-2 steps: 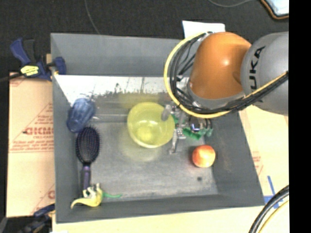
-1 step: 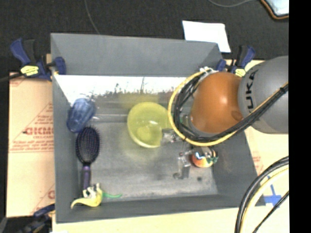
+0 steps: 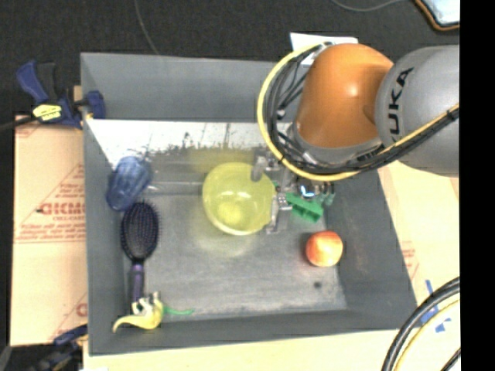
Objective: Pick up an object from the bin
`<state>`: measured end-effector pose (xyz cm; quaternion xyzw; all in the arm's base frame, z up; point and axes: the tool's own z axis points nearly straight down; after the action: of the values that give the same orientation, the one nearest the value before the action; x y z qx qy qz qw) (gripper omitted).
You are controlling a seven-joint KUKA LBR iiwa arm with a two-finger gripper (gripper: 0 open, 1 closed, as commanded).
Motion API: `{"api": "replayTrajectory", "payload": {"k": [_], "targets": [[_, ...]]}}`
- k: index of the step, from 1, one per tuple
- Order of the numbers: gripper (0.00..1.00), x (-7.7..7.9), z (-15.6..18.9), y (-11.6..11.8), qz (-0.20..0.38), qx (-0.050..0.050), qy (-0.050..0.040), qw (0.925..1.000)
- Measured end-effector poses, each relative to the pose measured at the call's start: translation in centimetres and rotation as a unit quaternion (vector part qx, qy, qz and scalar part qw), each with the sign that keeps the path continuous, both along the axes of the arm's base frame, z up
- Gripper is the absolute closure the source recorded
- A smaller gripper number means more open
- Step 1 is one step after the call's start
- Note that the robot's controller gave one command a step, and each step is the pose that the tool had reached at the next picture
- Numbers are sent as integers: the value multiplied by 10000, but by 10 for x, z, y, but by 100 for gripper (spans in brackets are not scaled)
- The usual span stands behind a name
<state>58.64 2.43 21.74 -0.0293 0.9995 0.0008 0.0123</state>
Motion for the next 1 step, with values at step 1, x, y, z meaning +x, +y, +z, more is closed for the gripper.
{"api": "replayTrajectory", "payload": {"k": [1], "targets": [[0,-52,-69,-61,1038,-25,110,9945]]}}
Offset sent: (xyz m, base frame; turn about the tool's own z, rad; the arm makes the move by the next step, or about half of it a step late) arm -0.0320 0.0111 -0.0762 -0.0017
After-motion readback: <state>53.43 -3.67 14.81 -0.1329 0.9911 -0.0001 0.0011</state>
